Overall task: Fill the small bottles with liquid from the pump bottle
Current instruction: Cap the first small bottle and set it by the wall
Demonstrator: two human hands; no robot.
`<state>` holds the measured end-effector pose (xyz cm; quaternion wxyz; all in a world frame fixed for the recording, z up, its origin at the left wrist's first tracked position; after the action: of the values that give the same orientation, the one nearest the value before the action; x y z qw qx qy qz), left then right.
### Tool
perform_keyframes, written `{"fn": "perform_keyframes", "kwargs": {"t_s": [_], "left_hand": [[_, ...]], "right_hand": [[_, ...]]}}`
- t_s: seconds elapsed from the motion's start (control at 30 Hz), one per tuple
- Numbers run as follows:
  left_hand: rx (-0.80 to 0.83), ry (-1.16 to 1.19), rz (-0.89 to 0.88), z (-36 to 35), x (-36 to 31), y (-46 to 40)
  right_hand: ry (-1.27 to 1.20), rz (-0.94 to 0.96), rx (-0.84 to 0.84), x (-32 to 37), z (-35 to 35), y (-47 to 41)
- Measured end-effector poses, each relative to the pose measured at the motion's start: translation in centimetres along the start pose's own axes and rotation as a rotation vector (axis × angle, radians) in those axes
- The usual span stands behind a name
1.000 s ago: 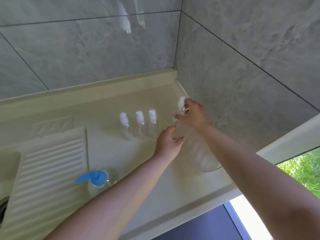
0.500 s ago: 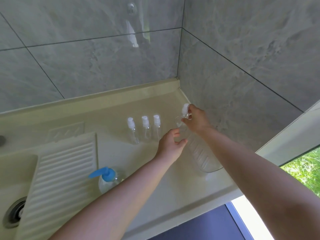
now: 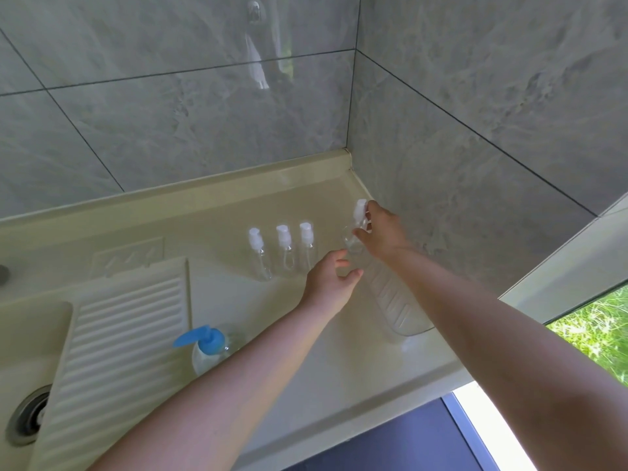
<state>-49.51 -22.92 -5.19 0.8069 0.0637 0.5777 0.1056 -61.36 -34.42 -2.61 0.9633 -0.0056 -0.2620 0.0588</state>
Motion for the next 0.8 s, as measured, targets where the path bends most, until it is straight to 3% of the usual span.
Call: {"fn": "perform_keyframes", "kwargs": {"t_s": [0.37,0.6,0.8], "left_hand": [[-0.011,0.006,-0.040,1.5,-2.3,0.8],[-0.099,0.029,-0.127,5.3,-5.0,2.1],[-0.314,-0.056,-0.245,12.5,-8.0,3.7]], "right_hand": [[-0.178,-0.100,-0.002,0.3,1.3,1.9],[-0.138,0.234,-0.341,6.6,7.2,3.8],[-0.076,0.496,-0.335,14.8,7.2,5.4]]}}
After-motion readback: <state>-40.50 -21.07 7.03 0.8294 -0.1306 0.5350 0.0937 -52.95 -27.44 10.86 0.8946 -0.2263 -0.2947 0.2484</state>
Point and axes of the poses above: each hand's wrist, its own y-axis away from the middle knuckle, its own z-axis out of the back of the hand, x = y × z, the point moved 10 cm from there along -y, towards the middle knuckle, and after that the axes turned 5 degrees about y, right-handed, at the moved point
